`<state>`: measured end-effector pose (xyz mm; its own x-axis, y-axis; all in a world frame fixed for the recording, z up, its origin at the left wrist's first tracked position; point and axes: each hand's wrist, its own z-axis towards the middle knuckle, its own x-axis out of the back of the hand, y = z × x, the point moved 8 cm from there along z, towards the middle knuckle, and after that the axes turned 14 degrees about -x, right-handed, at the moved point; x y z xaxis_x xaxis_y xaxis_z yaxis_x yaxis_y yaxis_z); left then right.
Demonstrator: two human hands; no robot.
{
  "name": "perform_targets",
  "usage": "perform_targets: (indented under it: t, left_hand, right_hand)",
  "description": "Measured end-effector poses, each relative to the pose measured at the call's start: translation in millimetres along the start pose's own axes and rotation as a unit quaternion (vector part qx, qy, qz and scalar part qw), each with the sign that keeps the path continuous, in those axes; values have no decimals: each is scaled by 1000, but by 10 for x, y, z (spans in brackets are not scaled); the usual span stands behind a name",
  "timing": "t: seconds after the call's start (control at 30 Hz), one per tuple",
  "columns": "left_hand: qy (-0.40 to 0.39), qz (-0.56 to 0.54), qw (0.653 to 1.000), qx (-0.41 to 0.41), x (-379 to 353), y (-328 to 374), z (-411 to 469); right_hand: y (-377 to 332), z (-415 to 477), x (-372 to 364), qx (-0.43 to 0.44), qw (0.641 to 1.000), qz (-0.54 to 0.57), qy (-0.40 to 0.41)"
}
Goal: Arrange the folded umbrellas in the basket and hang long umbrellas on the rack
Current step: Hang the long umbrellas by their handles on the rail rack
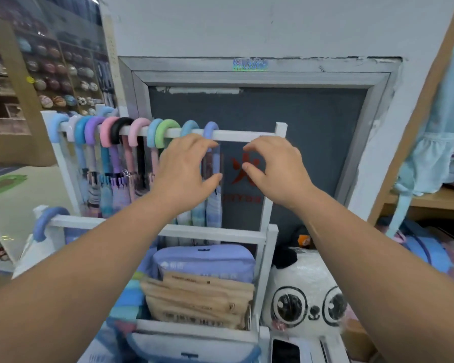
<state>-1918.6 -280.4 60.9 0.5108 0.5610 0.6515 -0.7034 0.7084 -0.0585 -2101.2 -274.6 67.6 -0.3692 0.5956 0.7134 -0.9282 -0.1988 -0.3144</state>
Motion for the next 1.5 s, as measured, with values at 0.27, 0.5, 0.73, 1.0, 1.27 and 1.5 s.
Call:
perform_targets:
  t: [0.27,0.5,0.73,1.0,1.27,1.5]
  left_hand:
    - [-124,-21,990,-56,-354,756,-404]
    - [-241,-103,960,-97,-905,1697,-909]
    - [-310,-161,919,-184,-1348,3391,-1170]
    - [-433,-208,849,-222,-2367,5682,-1908]
    - [-563,-230,774,-177,-3411,6922,-2904]
    - [-643,-244,712,-139,-4507,7384,-3634]
  right_hand:
    - [401,-947,223,-116,983,-116,-82]
    - [1123,-2355,471,-250,939,-190,-136]
    - [2171,-4087,1007,-403,867,-219,-197]
    - [3642,-6116,1633,-501,780,-228,-297]
    - [4843,-7550,1718,-562,701,-212,-384]
    - [5601,-8223,1224,-586,665,-181,-426]
